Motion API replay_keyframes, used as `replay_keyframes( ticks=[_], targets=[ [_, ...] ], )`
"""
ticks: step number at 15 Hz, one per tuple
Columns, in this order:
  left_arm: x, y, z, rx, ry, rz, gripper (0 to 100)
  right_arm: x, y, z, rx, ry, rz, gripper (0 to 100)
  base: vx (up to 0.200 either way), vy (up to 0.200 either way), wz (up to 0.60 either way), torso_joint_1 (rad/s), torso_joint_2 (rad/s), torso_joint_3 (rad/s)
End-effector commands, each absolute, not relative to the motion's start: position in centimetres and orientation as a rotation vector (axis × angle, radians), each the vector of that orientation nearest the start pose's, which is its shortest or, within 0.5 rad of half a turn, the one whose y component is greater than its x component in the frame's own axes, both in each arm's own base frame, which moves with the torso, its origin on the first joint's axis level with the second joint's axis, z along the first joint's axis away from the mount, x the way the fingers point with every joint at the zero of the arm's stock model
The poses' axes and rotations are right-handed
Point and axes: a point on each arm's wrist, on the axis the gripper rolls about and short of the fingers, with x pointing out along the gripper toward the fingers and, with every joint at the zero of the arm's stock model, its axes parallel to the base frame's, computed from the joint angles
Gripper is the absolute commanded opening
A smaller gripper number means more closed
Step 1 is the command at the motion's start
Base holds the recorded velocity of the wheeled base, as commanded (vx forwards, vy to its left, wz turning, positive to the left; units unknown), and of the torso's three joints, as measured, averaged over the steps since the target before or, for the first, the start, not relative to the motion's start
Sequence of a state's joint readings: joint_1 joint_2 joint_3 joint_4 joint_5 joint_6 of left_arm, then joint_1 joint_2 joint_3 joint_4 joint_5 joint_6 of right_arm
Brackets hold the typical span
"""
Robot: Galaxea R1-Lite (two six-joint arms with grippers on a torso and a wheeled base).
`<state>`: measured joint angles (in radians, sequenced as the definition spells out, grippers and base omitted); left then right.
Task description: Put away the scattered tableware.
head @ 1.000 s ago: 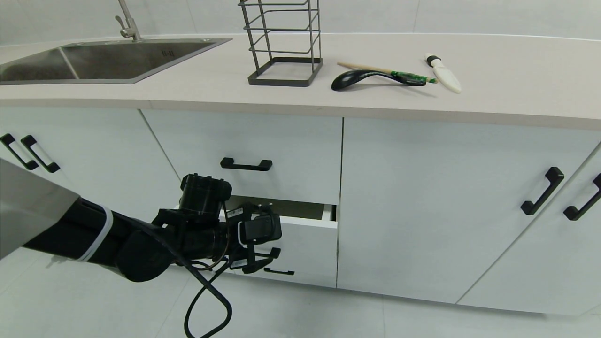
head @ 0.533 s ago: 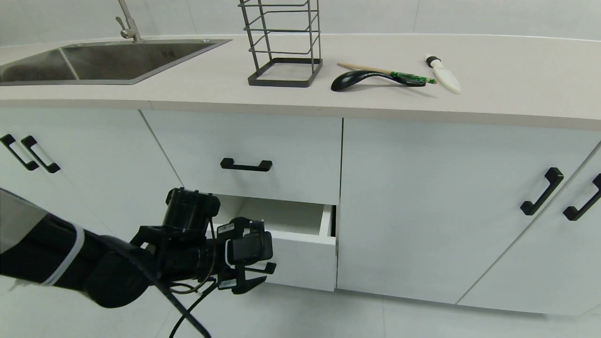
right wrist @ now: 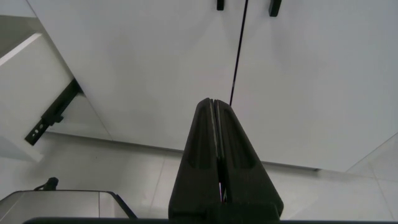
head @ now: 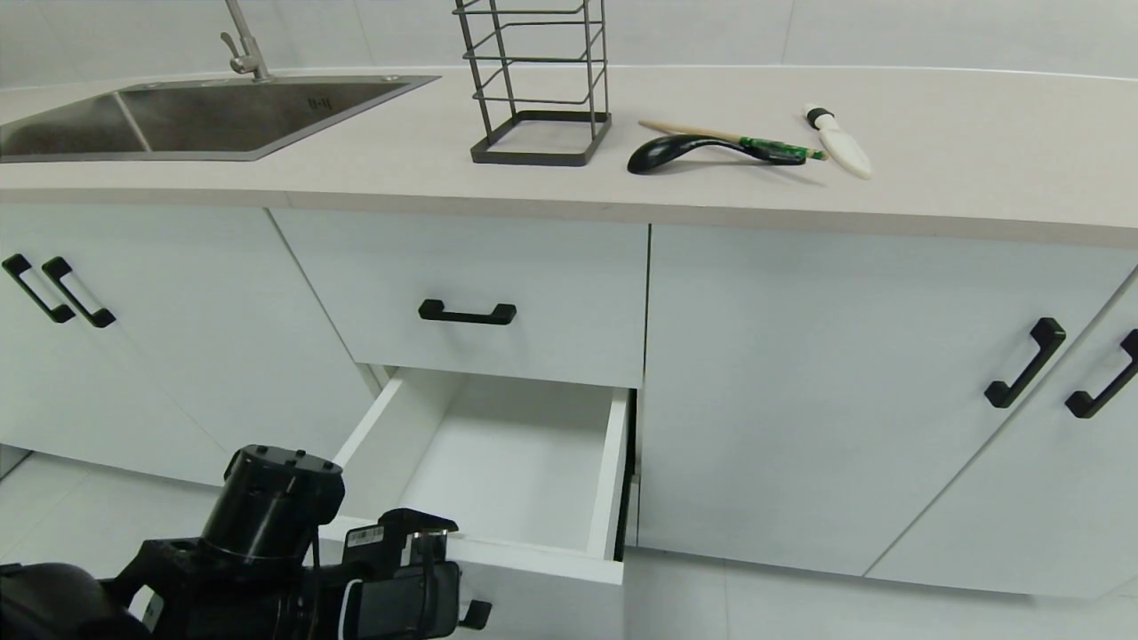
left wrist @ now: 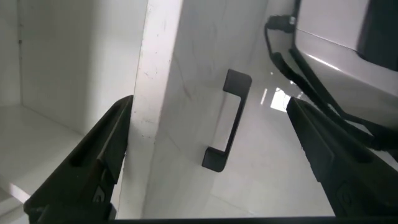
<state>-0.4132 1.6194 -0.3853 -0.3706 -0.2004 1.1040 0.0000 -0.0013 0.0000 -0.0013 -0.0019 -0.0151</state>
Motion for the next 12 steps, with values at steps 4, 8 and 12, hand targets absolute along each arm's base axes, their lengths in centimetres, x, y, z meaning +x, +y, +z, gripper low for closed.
replay_keyframes(
  ticks=[4, 8, 12],
  targets=[
    [17.5, -8.4, 8.8, 1.087, 0.418, -1.008, 100, -2.3, 0.0, 7.6, -0.015, -0.002, -0.002, 0, 0.0, 0.0, 0.0, 0.0, 0.0, 0.0],
    [15.0, -7.8, 9.5, 1.087, 0.363, -1.024, 100, -2.3, 0.0, 7.6, -0.015, -0.002, -0.002, 0, 0.0, 0.0, 0.0, 0.0, 0.0, 0.0],
    [13.2, -7.8, 11.7, 1.031, 0.252, -0.996, 100, -2.3, 0.0, 7.6, -0.015, -0.002, -0.002, 0, 0.0, 0.0, 0.0, 0.0, 0.0, 0.0]
  ],
)
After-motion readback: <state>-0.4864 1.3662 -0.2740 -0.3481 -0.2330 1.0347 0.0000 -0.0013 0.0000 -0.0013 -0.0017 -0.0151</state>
